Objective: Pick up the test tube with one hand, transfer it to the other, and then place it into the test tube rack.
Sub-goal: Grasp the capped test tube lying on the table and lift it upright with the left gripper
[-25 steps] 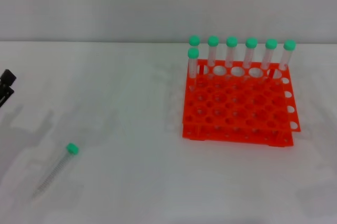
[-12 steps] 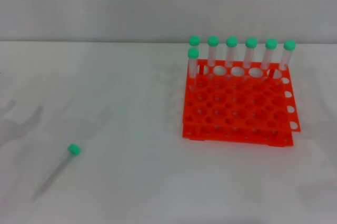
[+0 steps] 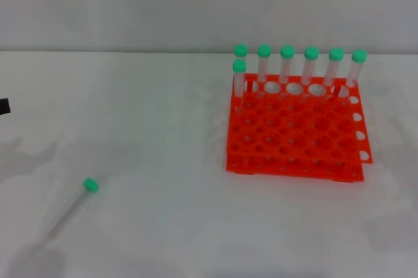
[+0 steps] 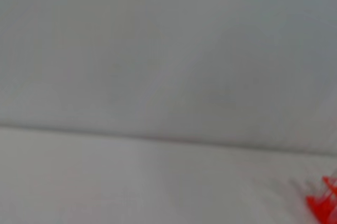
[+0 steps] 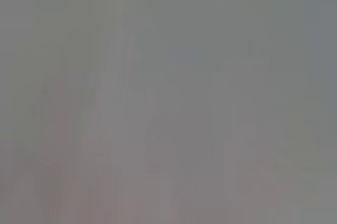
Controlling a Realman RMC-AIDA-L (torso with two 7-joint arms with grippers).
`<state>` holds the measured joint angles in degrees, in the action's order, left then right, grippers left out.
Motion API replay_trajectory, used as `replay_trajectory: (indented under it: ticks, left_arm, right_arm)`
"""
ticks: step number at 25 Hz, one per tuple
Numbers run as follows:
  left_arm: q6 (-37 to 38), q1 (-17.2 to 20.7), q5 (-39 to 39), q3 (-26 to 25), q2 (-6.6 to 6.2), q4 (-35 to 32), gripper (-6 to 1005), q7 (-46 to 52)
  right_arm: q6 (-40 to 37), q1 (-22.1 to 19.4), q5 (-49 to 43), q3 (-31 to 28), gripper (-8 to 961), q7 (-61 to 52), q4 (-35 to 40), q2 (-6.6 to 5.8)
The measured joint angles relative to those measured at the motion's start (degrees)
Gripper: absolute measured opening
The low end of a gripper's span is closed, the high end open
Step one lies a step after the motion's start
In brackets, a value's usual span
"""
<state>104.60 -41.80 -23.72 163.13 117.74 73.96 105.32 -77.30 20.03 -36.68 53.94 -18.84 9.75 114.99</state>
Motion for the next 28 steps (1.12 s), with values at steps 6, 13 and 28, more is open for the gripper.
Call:
replay_trajectory:
  ticks: [6,13,28]
  left_arm:
    - [3.1,-7.1,15.9,0.1,-1.94,3.4,875,3.0]
    - [3.6,-15.7,33.5,0.1,-2.87,0.7,874,3.1]
    - [-5.1,-19.0,46.3,0.2,-2.85,-19.2,872,6.5]
  right_arm:
    - [1.5,0.7,-0.2,0.3,757,0.3,0.0,-0.03]
    - [1.6,0.4,-0.2,0.1,756,0.4,0.0,0.03]
    - [2.2,0.4,0.0,0.0,752,0.4,-0.2,0.06]
